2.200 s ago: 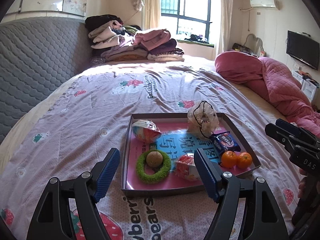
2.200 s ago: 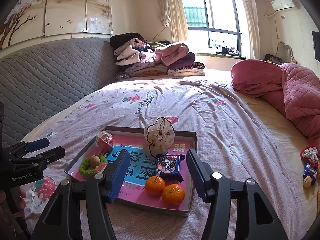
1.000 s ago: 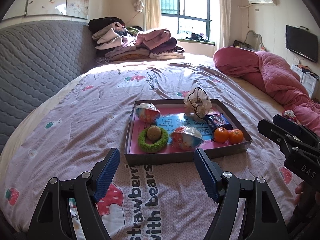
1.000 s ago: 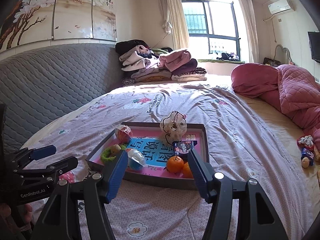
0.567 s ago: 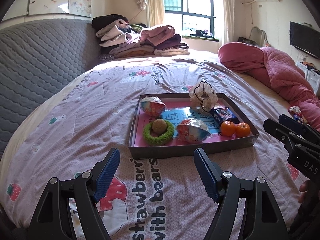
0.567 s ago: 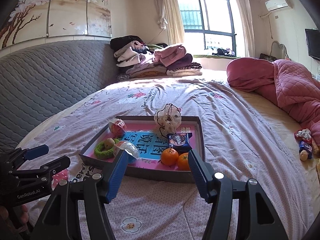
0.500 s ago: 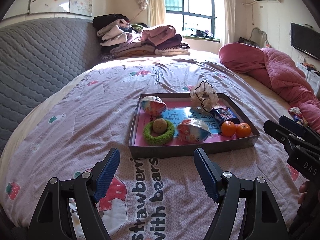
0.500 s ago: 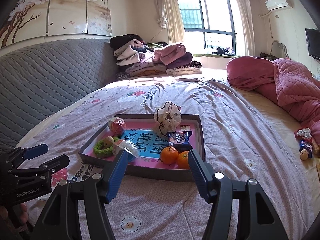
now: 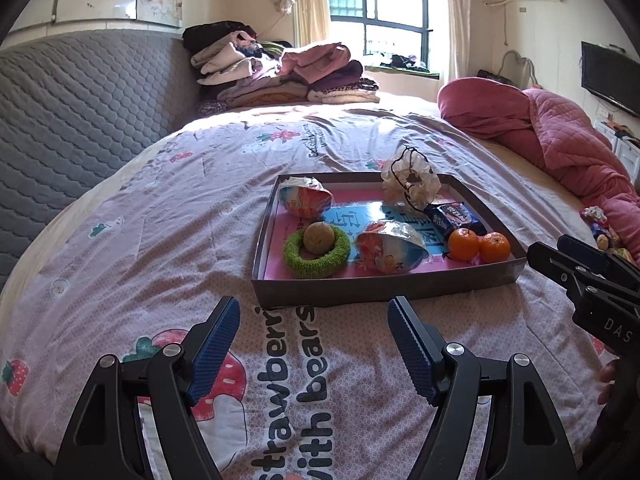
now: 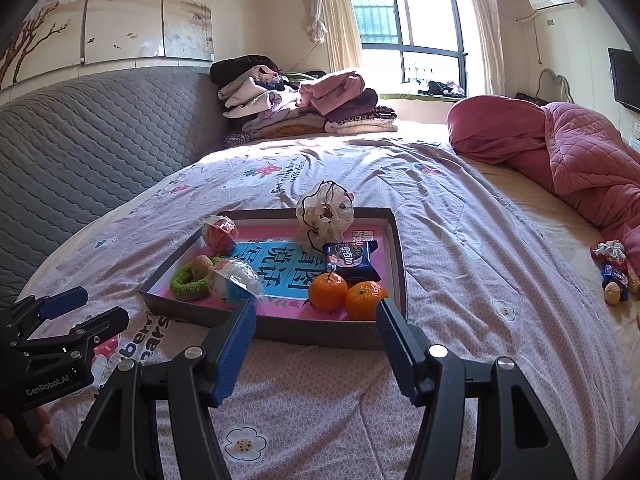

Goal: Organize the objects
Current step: 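Pull both open grippers back from the tray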

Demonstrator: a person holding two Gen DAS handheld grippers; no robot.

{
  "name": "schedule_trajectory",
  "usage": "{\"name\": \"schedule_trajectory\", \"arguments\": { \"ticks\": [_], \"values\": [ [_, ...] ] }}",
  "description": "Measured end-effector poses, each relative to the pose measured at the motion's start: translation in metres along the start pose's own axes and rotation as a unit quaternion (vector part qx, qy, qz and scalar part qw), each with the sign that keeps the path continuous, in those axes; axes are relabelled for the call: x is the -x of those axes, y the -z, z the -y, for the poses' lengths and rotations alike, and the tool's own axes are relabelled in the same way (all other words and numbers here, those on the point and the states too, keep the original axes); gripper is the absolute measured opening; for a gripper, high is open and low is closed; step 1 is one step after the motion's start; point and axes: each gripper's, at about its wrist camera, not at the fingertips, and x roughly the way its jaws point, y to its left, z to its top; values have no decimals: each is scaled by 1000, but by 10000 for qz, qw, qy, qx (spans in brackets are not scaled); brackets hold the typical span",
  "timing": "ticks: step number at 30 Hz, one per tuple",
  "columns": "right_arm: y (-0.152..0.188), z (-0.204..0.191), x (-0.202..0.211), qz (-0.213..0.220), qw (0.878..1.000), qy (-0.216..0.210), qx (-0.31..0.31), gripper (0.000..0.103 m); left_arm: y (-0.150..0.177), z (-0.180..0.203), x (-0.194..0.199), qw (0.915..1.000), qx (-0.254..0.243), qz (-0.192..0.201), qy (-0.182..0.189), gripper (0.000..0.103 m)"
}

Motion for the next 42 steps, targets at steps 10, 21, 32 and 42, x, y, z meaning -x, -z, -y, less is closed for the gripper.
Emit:
{"name": "schedule_trajectory", "arguments": {
  "ticks": [10, 21, 32, 42],
  "values": [
    [9, 2, -11, -166, 9998, 17, -103, 62, 6, -2, -10, 10000, 27, -80, -27, 77],
    [15, 4, -18, -250, 9996, 36, -142, 62, 10, 1, -11, 10000, -3, 0, 79, 77],
    [25, 3, -23, -317, 9993, 85, -150, 62, 18, -1, -20, 9999, 28, 46, 96, 77],
    [32, -1, -26, -385, 9991, 166, -32, 62, 20, -4, -24, 9998, 101, 12, 197, 77]
  ]
}}
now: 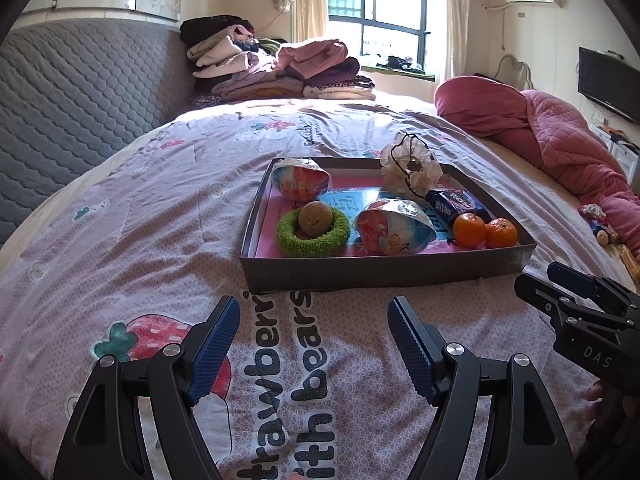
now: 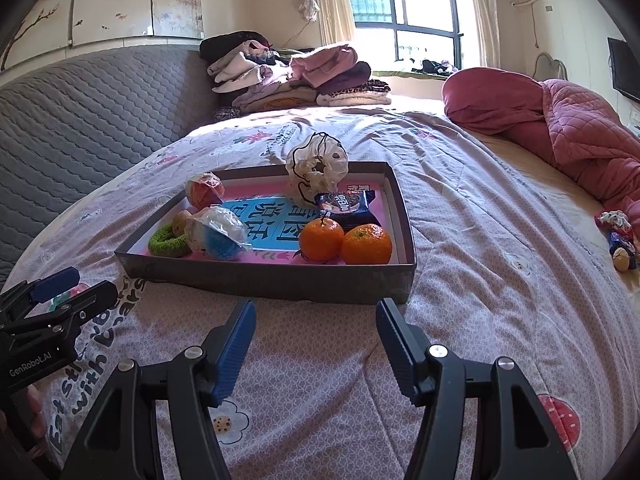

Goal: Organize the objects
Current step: 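Pull both open grippers back from the tray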

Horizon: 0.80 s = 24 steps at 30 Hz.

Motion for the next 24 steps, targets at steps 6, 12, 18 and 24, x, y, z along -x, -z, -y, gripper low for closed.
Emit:
{"name": "schedule_trajectory", "arguments": {
  "ticks": [6, 12, 18, 24],
  "values": [
    [3, 2, 0, -29, 10000, 7, -38, 62, 2, -1, -3, 9999, 35, -89, 36, 77],
    [6, 5, 1, -42, 10000, 31, -79, 62, 4, -1, -3, 9999, 5, -118, 6, 77],
    [10, 6, 1, -66, 9999, 65, -88, 62, 7, -1, -5, 9998, -19, -181, -27, 77],
    [12, 8, 3, -72, 9999, 79, -93, 62, 8, -5, -8, 9997, 58, -251, 14, 77]
  ]
}}
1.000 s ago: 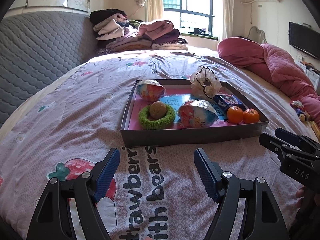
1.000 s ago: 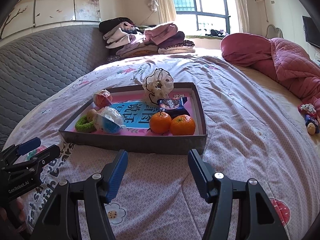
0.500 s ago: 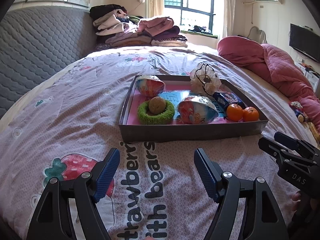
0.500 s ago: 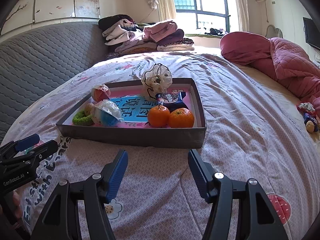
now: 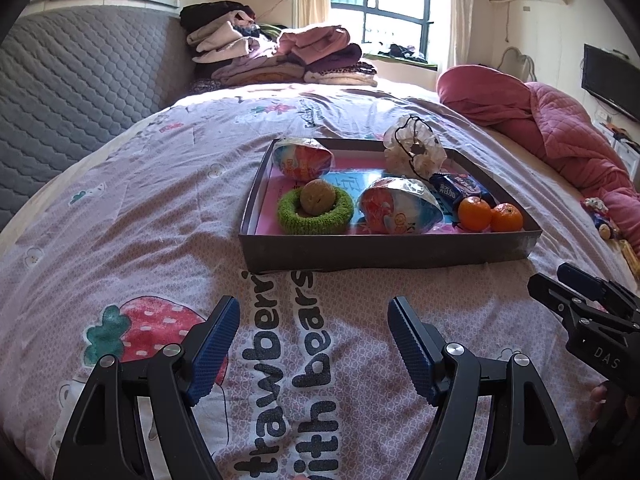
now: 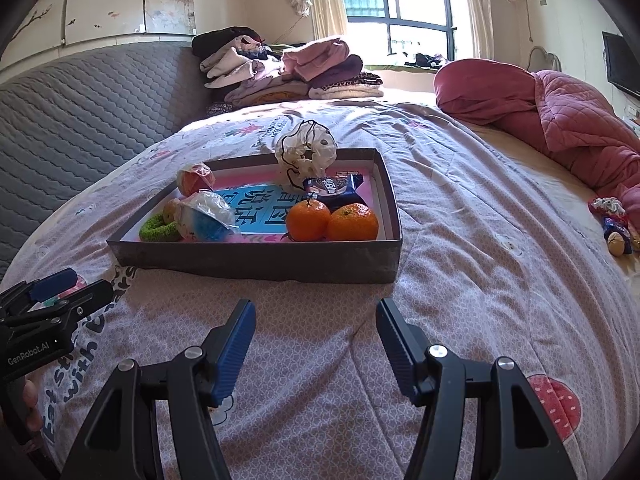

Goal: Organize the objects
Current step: 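Pull both open grippers back from the tray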

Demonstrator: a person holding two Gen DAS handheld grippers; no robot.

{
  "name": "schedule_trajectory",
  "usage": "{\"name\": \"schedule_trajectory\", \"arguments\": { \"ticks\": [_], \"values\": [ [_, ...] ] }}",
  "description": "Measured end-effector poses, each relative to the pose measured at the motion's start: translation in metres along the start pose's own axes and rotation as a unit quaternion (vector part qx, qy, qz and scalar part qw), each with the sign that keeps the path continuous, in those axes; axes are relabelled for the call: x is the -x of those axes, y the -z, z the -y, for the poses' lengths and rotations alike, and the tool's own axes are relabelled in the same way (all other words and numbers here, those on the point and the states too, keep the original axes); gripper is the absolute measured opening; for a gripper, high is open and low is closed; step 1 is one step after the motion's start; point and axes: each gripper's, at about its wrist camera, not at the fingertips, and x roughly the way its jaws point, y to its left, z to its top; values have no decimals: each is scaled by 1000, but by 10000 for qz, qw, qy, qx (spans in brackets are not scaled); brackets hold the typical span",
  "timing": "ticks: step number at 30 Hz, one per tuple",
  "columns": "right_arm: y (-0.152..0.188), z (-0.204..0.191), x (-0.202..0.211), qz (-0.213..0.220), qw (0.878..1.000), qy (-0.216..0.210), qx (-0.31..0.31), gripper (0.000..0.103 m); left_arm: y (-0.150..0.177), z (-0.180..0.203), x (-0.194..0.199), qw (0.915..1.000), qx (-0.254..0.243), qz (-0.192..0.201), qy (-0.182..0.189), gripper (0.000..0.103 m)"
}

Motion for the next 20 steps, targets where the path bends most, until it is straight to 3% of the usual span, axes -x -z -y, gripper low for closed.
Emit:
{"name": "schedule_trajectory", "arguments": {
  "ticks": [20],
  "values": [
    [7, 0, -5, -130, 9999, 9, 49, 62, 1, 0, -3, 10000, -55, 32, -29, 77]
  ]
}}
